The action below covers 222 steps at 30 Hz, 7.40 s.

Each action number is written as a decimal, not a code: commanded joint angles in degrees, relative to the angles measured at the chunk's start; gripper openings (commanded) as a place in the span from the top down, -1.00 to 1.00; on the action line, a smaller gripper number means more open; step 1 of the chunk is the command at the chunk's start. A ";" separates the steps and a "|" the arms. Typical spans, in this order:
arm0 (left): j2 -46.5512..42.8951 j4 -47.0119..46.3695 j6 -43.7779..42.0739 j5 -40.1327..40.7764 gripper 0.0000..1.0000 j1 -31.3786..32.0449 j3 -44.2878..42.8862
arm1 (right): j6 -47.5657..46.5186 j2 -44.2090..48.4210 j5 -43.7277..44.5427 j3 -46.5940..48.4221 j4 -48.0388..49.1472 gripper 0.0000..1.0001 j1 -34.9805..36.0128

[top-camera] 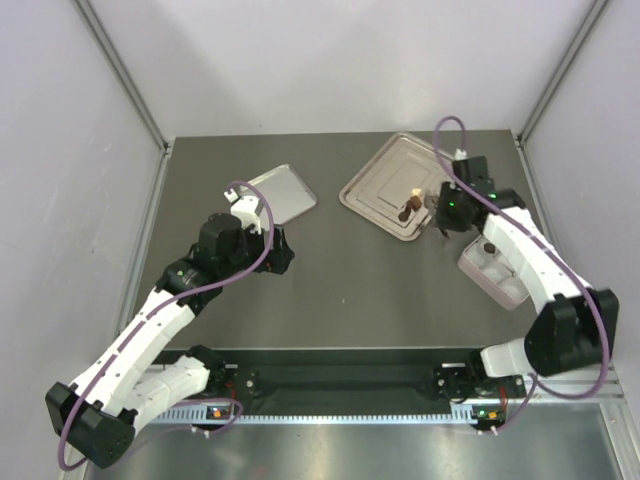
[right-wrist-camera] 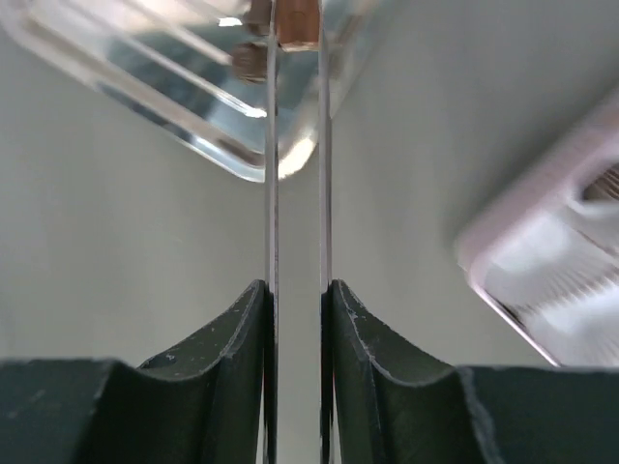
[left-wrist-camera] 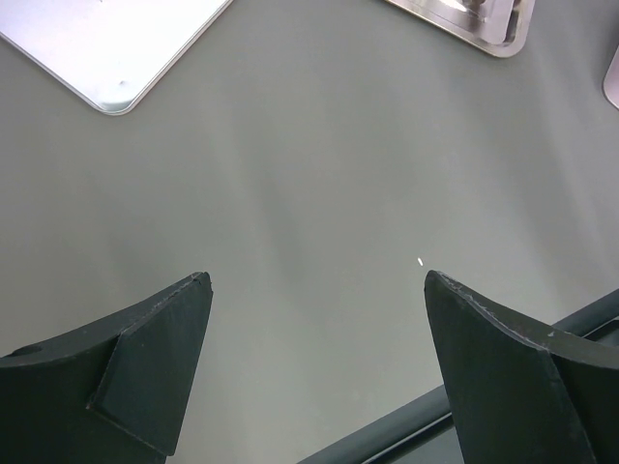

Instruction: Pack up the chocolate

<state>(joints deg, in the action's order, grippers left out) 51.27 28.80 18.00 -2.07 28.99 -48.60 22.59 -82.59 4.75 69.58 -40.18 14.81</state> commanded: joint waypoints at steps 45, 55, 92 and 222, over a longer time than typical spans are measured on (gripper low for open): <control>-0.91 -0.94 -0.25 -3.21 -0.93 0.36 -0.88 | -4.66 21.59 7.21 -10.61 -14.57 0.21 -29.22; -0.38 -0.76 -0.25 -2.94 -0.93 0.36 -0.88 | -1.67 19.84 4.39 -5.60 -10.71 0.20 -20.71; 0.77 -0.41 -0.42 -1.10 -0.93 0.36 -0.97 | -19.25 -14.27 -2.38 10.66 2.13 0.16 -1.71; 1.73 0.47 0.19 1.19 -0.91 1.86 -0.71 | -3.96 12.39 -2.93 4.67 -2.80 0.08 -15.25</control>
<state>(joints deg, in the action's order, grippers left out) 53.87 29.21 18.06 -1.89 30.55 -48.60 19.94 -65.91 1.06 71.11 -49.95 -3.75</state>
